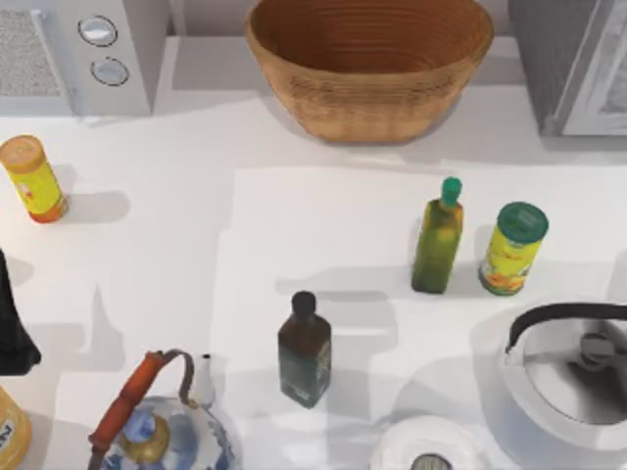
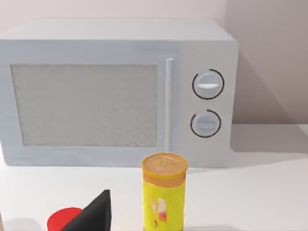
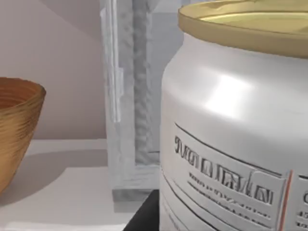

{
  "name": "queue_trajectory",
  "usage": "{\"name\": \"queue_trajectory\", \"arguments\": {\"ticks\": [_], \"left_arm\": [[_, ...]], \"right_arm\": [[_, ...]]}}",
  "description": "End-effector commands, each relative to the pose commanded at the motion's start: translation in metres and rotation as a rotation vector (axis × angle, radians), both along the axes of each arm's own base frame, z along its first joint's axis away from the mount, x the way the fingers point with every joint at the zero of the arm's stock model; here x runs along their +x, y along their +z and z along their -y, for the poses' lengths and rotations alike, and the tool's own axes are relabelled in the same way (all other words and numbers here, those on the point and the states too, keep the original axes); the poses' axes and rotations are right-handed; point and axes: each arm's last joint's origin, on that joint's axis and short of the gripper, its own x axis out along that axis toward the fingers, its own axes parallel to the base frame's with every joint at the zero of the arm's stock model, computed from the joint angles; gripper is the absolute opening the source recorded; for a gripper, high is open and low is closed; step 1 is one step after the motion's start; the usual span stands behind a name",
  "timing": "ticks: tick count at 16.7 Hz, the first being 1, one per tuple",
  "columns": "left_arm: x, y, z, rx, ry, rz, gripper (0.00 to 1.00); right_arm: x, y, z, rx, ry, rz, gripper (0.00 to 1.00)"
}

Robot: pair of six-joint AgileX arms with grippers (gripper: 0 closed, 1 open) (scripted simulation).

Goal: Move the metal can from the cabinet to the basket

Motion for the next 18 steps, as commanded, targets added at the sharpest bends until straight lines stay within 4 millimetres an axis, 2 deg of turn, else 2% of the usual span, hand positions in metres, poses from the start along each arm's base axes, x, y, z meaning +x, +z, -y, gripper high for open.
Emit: {"name": "queue_trajectory", "arguments": {"ticks": [3, 6, 9, 12, 15, 18], "left_arm": [[0.0, 0.0, 0.0, 0.0, 0.0, 0.0, 1.0], [0.0, 0.0, 0.0, 0.0, 0.0, 0.0, 1.0], [0.0, 0.0, 0.0, 0.0, 0.0, 0.0, 1.0], [0.0, 0.0, 0.0, 0.0, 0.0, 0.0, 1.0], [0.0, 0.0, 0.0, 0.0, 0.0, 0.0, 1.0], [0.0, 0.0, 0.0, 0.0, 0.0, 0.0, 1.0]], "right_arm": [[0.014, 0.04, -0.004, -0.003, -0.018, 0.033, 0.0], [0.043, 0.089, -0.017, 0.003, 0.002, 0.064, 0.0], [0.092, 0.136, -0.042, 0.015, 0.04, 0.088, 0.0], [0.152, 0.168, -0.083, 0.031, 0.08, 0.108, 0.0], [0.214, 0.174, -0.137, 0.046, 0.112, 0.109, 0.0], [0.268, 0.148, -0.194, 0.048, 0.121, 0.081, 0.0]]}}
